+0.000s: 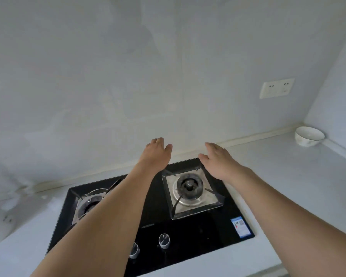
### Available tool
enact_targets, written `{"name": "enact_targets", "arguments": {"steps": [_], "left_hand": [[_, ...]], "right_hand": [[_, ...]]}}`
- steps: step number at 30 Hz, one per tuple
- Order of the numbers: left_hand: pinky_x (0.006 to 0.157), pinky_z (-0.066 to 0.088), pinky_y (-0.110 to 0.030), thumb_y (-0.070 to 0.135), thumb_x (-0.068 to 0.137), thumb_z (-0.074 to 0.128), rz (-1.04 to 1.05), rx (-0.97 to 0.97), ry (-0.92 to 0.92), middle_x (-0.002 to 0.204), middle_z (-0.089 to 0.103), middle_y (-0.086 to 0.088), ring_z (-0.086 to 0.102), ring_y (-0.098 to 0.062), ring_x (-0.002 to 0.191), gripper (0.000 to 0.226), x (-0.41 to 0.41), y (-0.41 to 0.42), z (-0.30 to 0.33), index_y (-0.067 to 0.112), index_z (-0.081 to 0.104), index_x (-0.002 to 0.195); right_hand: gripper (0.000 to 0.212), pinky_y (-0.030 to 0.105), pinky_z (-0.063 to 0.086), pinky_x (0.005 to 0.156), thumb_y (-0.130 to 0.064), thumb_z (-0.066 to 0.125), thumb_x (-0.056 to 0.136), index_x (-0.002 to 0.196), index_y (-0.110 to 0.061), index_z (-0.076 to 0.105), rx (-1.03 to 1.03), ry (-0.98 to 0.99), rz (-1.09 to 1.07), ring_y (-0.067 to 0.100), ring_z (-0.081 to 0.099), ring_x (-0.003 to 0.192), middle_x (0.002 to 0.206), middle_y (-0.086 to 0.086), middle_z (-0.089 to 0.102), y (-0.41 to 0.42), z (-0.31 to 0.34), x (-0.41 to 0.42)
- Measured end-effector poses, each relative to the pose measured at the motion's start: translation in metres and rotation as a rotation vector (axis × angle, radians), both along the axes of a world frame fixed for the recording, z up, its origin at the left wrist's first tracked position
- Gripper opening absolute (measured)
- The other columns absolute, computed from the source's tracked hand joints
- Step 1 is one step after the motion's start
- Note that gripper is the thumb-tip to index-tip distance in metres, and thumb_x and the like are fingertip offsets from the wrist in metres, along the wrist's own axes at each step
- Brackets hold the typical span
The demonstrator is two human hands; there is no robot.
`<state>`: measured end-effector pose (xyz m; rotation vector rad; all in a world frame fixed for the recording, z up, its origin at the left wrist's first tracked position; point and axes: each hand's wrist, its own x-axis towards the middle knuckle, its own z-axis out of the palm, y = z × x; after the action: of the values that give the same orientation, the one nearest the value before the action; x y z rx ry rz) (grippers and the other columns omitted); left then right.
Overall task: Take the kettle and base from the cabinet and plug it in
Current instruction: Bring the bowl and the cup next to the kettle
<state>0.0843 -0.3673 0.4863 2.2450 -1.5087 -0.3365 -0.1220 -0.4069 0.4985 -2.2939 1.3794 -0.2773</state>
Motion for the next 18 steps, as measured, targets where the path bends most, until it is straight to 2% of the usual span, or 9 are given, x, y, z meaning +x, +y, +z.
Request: {"name": "enact_targets", "arguments": {"steps": [4,11,18], "left_hand": [[0.107,0.031,-0.040,0.040,0.099,0.032,-0.086,-0.015,-0.019,0.150,0.039,-0.011,0.038,-0.029,0.135,0.056,-0.069,-0.041,0.004,0.009,0.036,0.145],[0.106,0.031,-0.039,0.040,0.100,0.031,-0.147,-0.019,-0.002,0.151,0.038,-0.009,0.036,-0.027,0.136,0.055,-0.183,-0.109,0.013,0.010,0.034,0.146],[0.109,0.029,-0.041,0.041,0.100,0.030,-0.212,0.018,0.050,0.154,0.033,-0.007,0.032,-0.026,0.140,0.057,-0.242,-0.178,0.012,0.012,0.031,0.148]], "right_hand": [[0.058,0.041,0.021,0.114,-0.038,0.032,0.100,0.148,-0.005,0.025,-0.008,0.010,-0.059,0.030,0.027,0.141,0.155,0.011,0.030,-0.032,-0.002,-0.064],[0.052,0.040,0.025,0.109,-0.035,0.034,0.101,0.141,-0.002,0.034,-0.045,0.020,-0.123,0.033,0.034,0.134,0.147,0.015,0.039,-0.095,0.002,-0.177],[0.057,0.039,0.016,0.115,-0.035,0.034,0.101,0.148,-0.004,0.025,-0.007,-0.012,-0.236,0.030,0.025,0.142,0.155,0.012,0.030,-0.144,-0.005,-0.236]]}}
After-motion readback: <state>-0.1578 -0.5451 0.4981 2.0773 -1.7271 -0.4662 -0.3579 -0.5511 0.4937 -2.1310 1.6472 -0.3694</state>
